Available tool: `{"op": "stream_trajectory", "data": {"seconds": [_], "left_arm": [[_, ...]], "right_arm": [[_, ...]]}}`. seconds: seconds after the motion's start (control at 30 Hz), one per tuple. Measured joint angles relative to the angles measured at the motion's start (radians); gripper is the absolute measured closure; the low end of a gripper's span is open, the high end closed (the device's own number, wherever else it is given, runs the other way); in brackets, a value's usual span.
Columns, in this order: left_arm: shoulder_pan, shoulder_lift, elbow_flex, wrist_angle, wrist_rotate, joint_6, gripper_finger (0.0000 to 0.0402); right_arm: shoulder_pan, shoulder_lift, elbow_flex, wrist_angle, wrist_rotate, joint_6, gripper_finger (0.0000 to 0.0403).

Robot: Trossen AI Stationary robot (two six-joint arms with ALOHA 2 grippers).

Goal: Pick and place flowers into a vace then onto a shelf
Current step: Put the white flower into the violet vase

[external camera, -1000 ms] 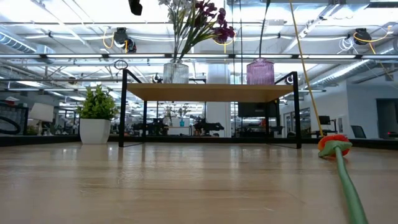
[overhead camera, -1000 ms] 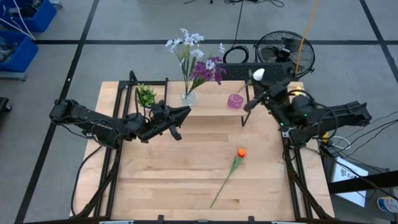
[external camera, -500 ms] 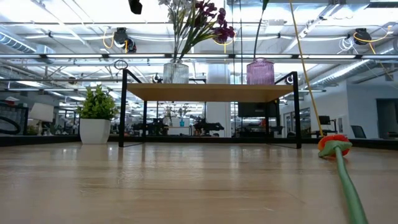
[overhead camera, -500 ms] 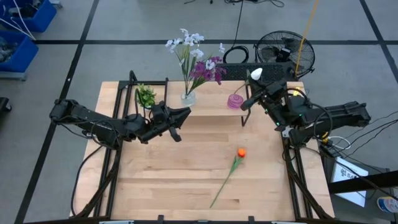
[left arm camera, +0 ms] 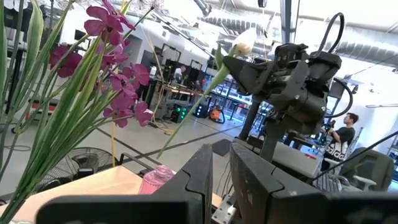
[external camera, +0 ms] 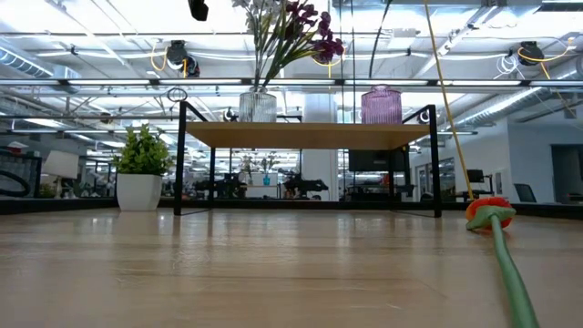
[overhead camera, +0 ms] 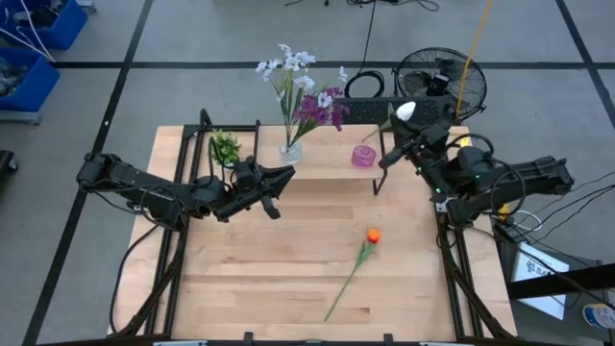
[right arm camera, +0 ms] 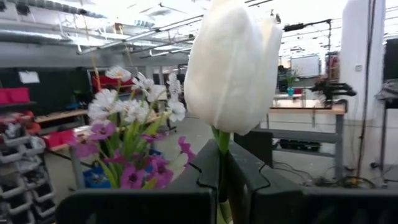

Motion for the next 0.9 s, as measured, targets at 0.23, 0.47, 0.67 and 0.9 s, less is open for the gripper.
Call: {"op": "stream_trajectory", "data": {"seconds": [0.23, 0.47, 0.67, 0.9], "left_arm": [[0.0, 0.0, 0.0, 0.0, -0.001, 0.024, 0.0339], [0.0, 0.0, 0.0, 0.0, -0.001, 0.026, 0.0339], [0.0, 0.0, 0.0, 0.0, -0.001, 0.026, 0.0339], [0.0, 0.0, 0.0, 0.0, -0.001, 0.026, 0.0339]], "right_arm": [[0.057, -0.003, 0.0, -0.052, 0.141, -0.029, 0.0399], [0.083, -0.003, 0.0, -0.062, 0.153, -0.008, 0.0399], [0.083, -0.002, 0.0, -0.063, 0.151, -0.006, 0.0399], [0.083, -0.003, 0.0, -0.13, 0.15, -0.005, 0.0399]]}}
